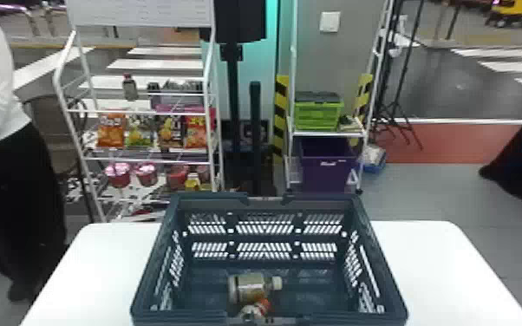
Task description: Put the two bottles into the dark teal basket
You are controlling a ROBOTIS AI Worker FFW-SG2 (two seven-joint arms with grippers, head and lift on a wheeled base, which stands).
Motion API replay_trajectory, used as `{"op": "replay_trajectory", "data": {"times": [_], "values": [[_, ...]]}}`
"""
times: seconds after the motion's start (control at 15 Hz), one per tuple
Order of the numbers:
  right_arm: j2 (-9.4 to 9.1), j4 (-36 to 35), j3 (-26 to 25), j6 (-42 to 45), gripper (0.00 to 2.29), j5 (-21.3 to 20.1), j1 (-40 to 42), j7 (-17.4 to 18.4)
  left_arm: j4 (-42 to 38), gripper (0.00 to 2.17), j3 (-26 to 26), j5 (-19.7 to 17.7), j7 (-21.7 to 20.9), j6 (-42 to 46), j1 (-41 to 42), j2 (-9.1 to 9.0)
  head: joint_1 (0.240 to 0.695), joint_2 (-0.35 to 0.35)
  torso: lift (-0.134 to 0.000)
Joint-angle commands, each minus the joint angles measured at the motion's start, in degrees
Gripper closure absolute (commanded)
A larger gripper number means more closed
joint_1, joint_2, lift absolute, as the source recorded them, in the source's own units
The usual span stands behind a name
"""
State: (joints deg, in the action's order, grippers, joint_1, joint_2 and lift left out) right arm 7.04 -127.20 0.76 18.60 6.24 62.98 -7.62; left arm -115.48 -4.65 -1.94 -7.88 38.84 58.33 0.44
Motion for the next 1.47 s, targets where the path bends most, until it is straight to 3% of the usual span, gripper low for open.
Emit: {"op": "replay_trajectory", "data": {"times": [0.0, 0.8, 1.4], "values": [[0.0, -0.2, 0.0, -0.8, 0.04, -0.2, -0.3, 0.0, 0.4, 0.1, 0.1, 0.0, 0.6, 1.1, 0.5, -0.59, 0.499, 0.0, 0.0], [0.87, -2.3, 0.6, -5.4, 0.04, -0.6, -0.8, -0.7, -1.1, 0.1, -0.1, -0.1, 0.9, -0.1, 1.0, -0.59, 0.499, 0.0, 0.0], [0.52, -2.3, 0.6, -4.7, 0.04, -0.6, 0.0, -1.4, -1.5, 0.1, 0.0, -0.2, 0.9, -2.2, 1.1, -0.59, 0.499, 0.0, 0.0]]}}
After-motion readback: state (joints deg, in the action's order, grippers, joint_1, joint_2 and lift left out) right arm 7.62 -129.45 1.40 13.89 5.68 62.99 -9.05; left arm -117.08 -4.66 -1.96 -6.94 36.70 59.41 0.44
